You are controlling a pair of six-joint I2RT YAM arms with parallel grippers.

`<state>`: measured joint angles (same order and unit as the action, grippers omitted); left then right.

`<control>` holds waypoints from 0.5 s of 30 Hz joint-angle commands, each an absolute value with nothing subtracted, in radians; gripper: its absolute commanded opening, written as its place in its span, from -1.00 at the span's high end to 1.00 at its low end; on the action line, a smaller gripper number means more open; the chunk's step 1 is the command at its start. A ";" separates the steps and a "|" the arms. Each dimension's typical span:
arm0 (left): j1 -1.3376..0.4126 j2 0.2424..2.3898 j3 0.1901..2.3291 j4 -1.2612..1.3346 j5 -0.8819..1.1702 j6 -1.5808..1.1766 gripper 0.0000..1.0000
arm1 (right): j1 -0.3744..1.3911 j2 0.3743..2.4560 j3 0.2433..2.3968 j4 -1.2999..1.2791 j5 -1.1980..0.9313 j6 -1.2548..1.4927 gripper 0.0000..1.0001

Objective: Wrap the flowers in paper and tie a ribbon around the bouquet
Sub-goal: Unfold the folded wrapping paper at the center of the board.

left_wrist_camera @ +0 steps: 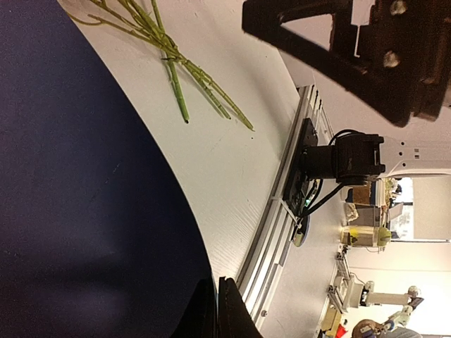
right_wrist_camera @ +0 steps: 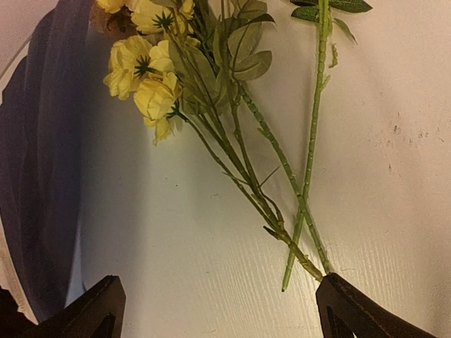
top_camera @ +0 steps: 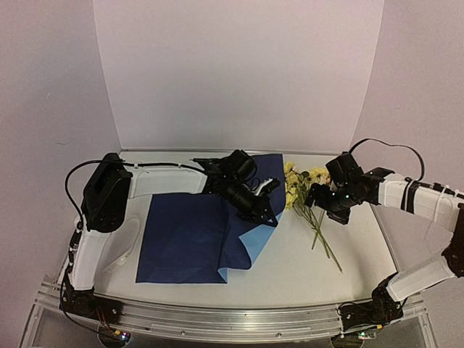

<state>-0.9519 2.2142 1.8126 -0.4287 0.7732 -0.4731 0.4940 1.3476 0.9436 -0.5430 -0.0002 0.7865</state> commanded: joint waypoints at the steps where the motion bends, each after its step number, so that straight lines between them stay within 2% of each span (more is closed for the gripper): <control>1: -0.987 2.221 1.849 -0.404 0.834 -0.485 0.81 | 0.480 1.347 0.992 -0.548 -0.038 0.796 -0.95; 3: -0.992 2.213 1.844 -0.384 0.816 -0.497 0.59 | 0.480 1.359 0.995 -0.540 -0.062 0.809 -0.95; 7: -0.992 2.153 1.807 -0.321 0.754 -0.527 -0.13 | 0.480 1.377 1.002 -0.522 -0.094 0.828 -0.95; 9: -0.991 2.108 1.773 -0.305 0.707 -0.534 -0.34 | 0.480 1.379 1.005 -0.522 -0.099 0.825 -0.96; 12: -0.975 2.002 1.656 -0.248 0.617 -0.577 -0.51 | 0.480 1.390 1.011 -0.522 -0.131 0.817 -0.97; 15: -0.935 1.875 1.483 -0.176 0.541 -0.644 -0.59 | 0.482 1.403 0.992 -0.498 -0.163 0.810 -0.97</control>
